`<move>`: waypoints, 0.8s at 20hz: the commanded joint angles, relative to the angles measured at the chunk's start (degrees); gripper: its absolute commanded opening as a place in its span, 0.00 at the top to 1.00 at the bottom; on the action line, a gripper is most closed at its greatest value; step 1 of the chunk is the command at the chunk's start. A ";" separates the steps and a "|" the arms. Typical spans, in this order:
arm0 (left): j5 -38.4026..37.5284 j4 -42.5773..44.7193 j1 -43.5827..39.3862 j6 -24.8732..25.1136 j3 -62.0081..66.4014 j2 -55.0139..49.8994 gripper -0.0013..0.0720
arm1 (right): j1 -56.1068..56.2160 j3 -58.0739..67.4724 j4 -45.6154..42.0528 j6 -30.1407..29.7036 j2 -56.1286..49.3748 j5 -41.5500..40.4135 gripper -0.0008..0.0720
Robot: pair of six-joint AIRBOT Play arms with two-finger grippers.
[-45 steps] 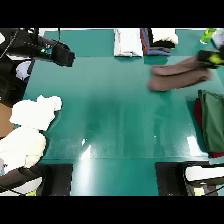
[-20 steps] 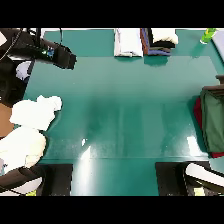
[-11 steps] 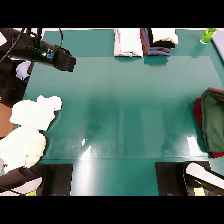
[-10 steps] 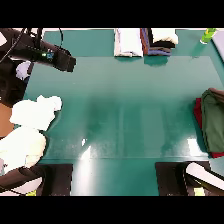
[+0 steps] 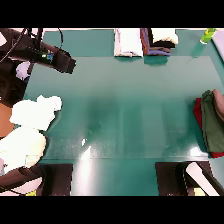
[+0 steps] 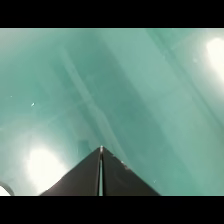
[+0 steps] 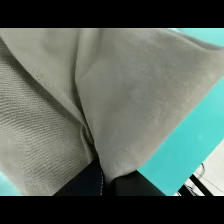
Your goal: Fold the shirts.
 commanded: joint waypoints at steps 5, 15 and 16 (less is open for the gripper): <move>-1.95 0.02 0.02 0.00 -0.02 -0.04 0.95 | -0.17 -14.05 -9.11 -2.40 1.57 -6.43 0.17; -0.48 0.04 0.04 -0.02 -0.02 -0.04 0.95 | 23.12 6.60 24.13 -2.36 0.13 -15.58 0.15; 0.17 0.07 0.04 0.00 -0.02 -0.04 0.95 | 28.39 8.17 24.48 -2.34 -1.22 -15.45 0.15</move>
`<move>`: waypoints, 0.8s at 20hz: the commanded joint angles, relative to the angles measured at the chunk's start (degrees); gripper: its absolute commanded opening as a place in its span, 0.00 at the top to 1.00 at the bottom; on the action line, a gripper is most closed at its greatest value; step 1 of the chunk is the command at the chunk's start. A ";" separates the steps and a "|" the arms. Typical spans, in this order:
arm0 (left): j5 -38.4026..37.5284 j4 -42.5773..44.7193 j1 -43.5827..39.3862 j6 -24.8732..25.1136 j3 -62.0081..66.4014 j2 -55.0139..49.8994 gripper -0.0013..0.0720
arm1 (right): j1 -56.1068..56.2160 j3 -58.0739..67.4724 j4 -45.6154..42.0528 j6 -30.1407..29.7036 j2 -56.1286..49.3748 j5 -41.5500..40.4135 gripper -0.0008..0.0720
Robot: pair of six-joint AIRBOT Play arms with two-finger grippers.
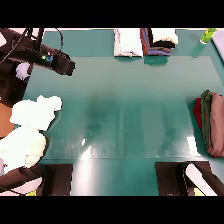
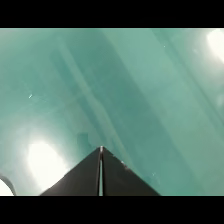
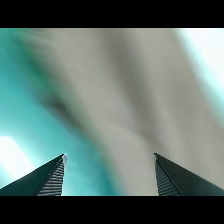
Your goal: Fold the shirts.
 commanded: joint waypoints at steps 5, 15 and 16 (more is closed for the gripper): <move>2.03 0.04 0.02 -0.04 0.00 -0.04 0.95 | 31.85 11.10 9.22 -0.02 -9.88 -2.43 0.19; 2.01 0.04 0.02 -0.04 0.00 -0.04 0.95 | 44.70 15.96 9.27 -0.09 -17.00 -2.23 0.96; 2.01 0.04 0.04 -0.04 0.00 -0.04 0.95 | 44.70 15.96 9.27 -0.09 -17.00 -2.21 0.96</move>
